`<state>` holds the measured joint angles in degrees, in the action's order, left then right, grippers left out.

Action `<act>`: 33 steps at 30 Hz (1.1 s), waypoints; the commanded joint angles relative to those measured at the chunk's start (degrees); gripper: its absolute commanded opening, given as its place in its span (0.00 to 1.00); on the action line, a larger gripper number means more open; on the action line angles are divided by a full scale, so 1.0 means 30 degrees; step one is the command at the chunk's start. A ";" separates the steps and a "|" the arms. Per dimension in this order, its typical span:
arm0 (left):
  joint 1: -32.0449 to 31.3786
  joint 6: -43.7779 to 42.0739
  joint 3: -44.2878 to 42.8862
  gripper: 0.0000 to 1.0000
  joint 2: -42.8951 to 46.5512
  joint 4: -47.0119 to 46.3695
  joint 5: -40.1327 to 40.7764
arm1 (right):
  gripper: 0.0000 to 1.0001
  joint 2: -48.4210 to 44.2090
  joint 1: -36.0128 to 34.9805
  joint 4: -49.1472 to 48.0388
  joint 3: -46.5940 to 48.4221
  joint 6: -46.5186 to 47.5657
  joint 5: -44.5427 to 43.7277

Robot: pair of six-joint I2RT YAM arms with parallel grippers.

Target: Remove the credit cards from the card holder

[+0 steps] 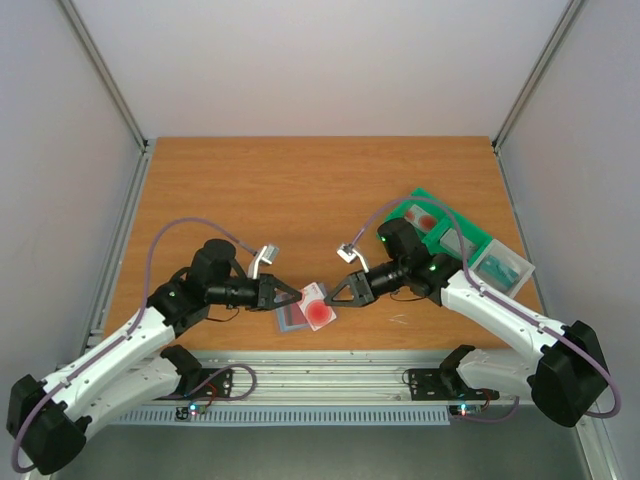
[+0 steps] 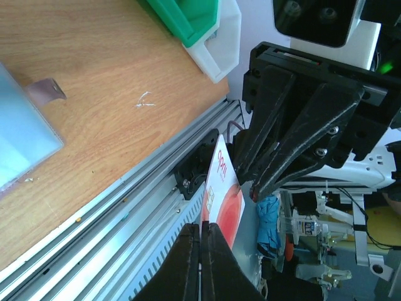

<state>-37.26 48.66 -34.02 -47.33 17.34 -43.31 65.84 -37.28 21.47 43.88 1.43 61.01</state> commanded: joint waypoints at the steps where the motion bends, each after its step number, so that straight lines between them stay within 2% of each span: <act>1: 0.0333 0.1058 0.0665 0.00 0.0366 -0.1623 0.0669 | 0.16 -0.0865 -0.0121 -0.0708 0.0248 -0.1443 -0.0923; 5: 0.0406 0.1589 0.0645 0.00 0.0838 -0.0876 0.2560 | 0.32 -0.1456 -0.0143 -0.2146 -0.0258 -0.4239 -0.2763; 10: 0.0436 0.2627 0.1004 0.00 0.2142 -0.1330 0.4740 | 0.44 -0.2264 -0.0142 -0.5113 -0.1279 -0.8668 -0.4656; 14: 0.0466 0.3283 0.1498 0.00 0.3471 -0.1782 0.6255 | 0.52 -0.2697 -0.0135 -0.6489 -0.1783 -1.0600 -0.5819; 24: 0.0469 0.6175 0.3877 0.00 0.7301 -0.4739 1.0367 | 0.50 -0.3042 -0.0670 -0.8425 -0.2373 -1.2890 -0.8140; 27: 0.0473 0.6676 0.4108 0.00 0.7542 -0.5095 1.1087 | 0.47 -0.2450 -0.0930 -0.9081 -0.2311 -1.3559 -0.8458; 33: 0.0471 0.7880 0.4908 0.00 0.7079 -0.7808 1.1302 | 0.40 -0.1117 -0.1909 -1.0440 -0.1970 -1.4331 -0.9488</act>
<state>-36.05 68.88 -21.12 -25.50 3.57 -12.03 60.53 -40.95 -5.85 36.99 -39.03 36.01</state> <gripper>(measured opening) 0.011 0.409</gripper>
